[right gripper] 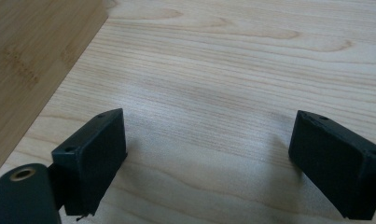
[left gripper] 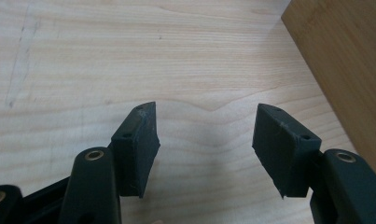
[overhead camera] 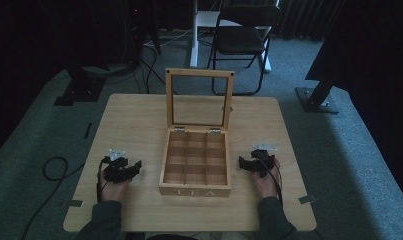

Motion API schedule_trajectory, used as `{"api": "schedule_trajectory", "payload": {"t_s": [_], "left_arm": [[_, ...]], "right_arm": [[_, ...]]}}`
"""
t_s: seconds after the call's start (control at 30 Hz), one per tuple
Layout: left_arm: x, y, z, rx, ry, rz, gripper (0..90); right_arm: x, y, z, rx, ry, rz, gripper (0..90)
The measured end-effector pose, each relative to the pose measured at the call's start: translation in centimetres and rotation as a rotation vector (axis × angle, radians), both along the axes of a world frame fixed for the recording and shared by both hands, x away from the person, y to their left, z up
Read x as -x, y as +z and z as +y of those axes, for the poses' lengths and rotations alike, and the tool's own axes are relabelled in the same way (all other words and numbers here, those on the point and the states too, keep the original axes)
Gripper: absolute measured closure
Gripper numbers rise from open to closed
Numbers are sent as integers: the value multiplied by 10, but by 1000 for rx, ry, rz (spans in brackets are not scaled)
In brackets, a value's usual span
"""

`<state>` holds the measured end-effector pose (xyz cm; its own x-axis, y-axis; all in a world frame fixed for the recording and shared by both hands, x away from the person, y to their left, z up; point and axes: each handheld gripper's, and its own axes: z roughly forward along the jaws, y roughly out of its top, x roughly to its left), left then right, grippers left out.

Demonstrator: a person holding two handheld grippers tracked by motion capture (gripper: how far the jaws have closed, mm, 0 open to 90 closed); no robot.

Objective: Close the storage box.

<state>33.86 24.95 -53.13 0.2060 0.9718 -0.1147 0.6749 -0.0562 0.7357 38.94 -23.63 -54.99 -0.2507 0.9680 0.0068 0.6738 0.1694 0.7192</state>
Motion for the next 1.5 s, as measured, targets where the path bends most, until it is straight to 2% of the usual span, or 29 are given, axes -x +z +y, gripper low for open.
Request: {"api": "schedule_trajectory", "payload": {"t_s": [0.1, 0.17, 0.2, 0.33, 0.57, 0.63, 0.7, 0.8, 0.83, 0.87, 0.93, 1.07, 1.1, 1.13, 1.17, 1.23, 1.27, 1.33, 1.43, 1.5], "left_arm": [[-8, -5, -5, -49, -21, 0, 406], [-8, -5, -5, -49, -21, 0, 406], [-11, -7, -7, -69, -32, 6, 405], [-14, -10, -11, -97, -48, 2, 391], [-16, -11, -16, -129, -75, -2, 360], [-17, -11, -17, -138, -83, -1, 357], [-18, -11, -18, -165, -98, -13, 340], [-19, -11, -19, -168, -108, -16, 319], [-22, -12, -20, -140, -122, -3, 297], [-22, -12, -20, -140, -122, -3, 285], [-27, -11, -24, -150, -130, 13, 244], [-33, -14, -25, -138, -138, 5, 166], [-34, -14, -25, -139, -138, 7, 166], [-36, -14, -25, -137, -140, 6, 165], [-36, -14, -25, -137, -140, 6, 165], [-36, -14, -25, -138, -140, 5, 165], [-36, -14, -25, -137, -140, 5, 165], [-36, -14, -25, -137, -139, 5, 166], [-36, -14, -25, -135, -133, 4, 166], [-36, -14, -25, -136, -135, 4, 166]], "right_arm": [[0, 0, 0, 0, -4, 1, 106], [1, 0, 0, 0, -3, 1, 106], [1, 0, 0, -1, -3, 1, 107], [3, 0, 0, -1, 3, -5, 141], [3, 0, 0, -2, 6, -7, 145], [2, 1, 0, 1, 7, 3, 146], [1, 3, 1, 7, 8, 27, 151], [0, 4, 1, 10, 15, 37, 151], [-2, 6, 2, 13, 19, 51, 151], [-2, 6, 2, 13, 19, 51, 151], [-6, 8, 3, 18, 25, 69, 210], [-10, 14, 7, 25, 75, 85, 435], [-10, 14, 7, 25, 75, 85, 435], [-11, 15, 7, -14, 86, 79, 495], [-11, 15, 7, -14, 86, 79, 495], [-10, 18, 8, -5, 90, 40, 524], [-10, 21, 8, -17, 99, 15, 526], [-10, 23, 8, -21, 101, 11, 521], [-16, 40, 5, -86, 119, -23, 507], [-20, 50, 7, -87, 131, -46, 499]]}}
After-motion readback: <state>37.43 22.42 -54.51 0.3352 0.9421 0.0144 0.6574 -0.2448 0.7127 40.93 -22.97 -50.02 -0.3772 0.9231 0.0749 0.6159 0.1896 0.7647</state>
